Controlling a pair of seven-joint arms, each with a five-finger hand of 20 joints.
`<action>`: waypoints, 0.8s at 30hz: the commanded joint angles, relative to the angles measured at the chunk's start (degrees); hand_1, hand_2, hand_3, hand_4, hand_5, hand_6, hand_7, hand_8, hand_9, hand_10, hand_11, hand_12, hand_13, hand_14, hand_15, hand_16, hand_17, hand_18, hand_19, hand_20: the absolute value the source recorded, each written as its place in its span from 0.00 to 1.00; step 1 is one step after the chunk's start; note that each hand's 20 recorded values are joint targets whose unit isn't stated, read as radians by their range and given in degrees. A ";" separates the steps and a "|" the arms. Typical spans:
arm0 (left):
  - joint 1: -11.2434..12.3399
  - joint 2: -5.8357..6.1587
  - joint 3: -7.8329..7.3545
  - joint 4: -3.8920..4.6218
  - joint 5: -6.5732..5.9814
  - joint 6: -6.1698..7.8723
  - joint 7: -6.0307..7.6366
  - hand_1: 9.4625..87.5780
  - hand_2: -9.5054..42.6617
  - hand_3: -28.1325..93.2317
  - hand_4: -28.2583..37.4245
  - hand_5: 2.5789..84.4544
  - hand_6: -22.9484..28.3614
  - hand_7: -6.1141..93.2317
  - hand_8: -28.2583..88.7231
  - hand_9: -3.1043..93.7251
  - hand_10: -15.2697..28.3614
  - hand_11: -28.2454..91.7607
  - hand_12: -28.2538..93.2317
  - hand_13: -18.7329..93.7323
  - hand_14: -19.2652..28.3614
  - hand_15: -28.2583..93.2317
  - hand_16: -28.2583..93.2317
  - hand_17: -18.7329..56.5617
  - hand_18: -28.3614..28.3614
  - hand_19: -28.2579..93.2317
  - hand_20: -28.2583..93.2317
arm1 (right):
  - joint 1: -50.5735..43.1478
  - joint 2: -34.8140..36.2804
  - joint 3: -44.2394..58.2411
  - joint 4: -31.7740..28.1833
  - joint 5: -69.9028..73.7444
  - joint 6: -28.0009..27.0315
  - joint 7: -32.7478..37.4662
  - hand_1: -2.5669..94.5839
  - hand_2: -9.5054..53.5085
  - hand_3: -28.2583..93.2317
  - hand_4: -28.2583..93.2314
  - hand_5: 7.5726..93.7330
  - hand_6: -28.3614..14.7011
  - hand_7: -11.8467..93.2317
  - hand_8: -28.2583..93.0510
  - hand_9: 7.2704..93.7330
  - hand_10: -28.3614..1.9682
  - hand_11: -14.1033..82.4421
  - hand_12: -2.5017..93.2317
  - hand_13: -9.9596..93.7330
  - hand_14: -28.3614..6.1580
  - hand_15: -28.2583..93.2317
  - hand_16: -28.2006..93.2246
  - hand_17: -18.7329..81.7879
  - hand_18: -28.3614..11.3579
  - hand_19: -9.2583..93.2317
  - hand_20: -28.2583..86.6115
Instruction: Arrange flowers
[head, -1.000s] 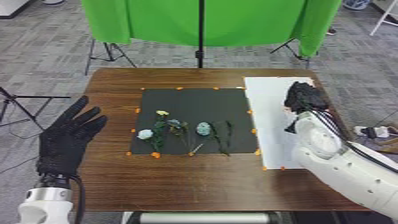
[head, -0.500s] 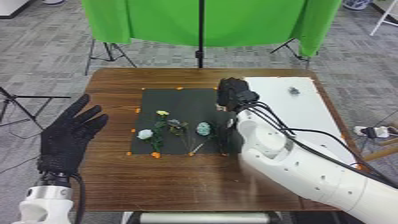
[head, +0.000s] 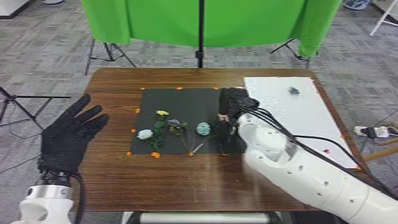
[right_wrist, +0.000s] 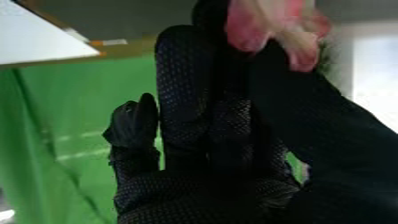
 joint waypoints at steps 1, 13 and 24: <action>0.27 -0.01 0.19 0.46 0.03 -0.44 -0.12 0.19 0.30 0.89 0.07 0.42 0.61 0.19 0.16 0.40 0.80 0.43 0.32 0.41 0.99 0.66 0.17 0.17 1.00 0.67 0.43 | -1.52 0.60 0.93 -2.46 -4.68 -2.27 -1.55 0.41 0.00 0.87 0.00 0.78 0.72 0.27 0.16 0.76 0.50 0.38 0.19 0.70 0.52 0.78 0.34 0.44 0.15 0.99 0.70; 1.29 0.41 0.24 0.04 -0.29 0.31 0.76 0.19 0.30 0.89 0.07 0.42 0.61 0.19 0.16 0.40 0.80 0.43 0.32 0.41 0.99 0.66 0.17 0.17 1.00 0.67 0.43 | 3.86 7.70 1.02 -4.47 -2.52 5.27 2.44 0.32 0.00 0.86 0.00 0.70 0.68 0.25 0.13 0.72 0.40 0.38 0.19 0.67 0.45 0.80 0.33 0.44 0.11 1.00 0.71; 0.45 1.38 1.77 0.47 -0.59 1.06 2.37 0.19 0.30 0.89 0.07 0.42 0.62 0.19 0.16 0.40 0.80 0.43 0.32 0.41 0.99 0.66 0.17 0.18 1.00 0.67 0.43 | 18.23 14.42 -8.34 9.51 11.87 8.41 12.13 0.32 0.00 0.88 0.00 0.51 0.64 0.25 0.13 0.56 0.32 0.33 0.17 0.62 0.41 0.83 0.31 0.43 0.11 0.99 0.71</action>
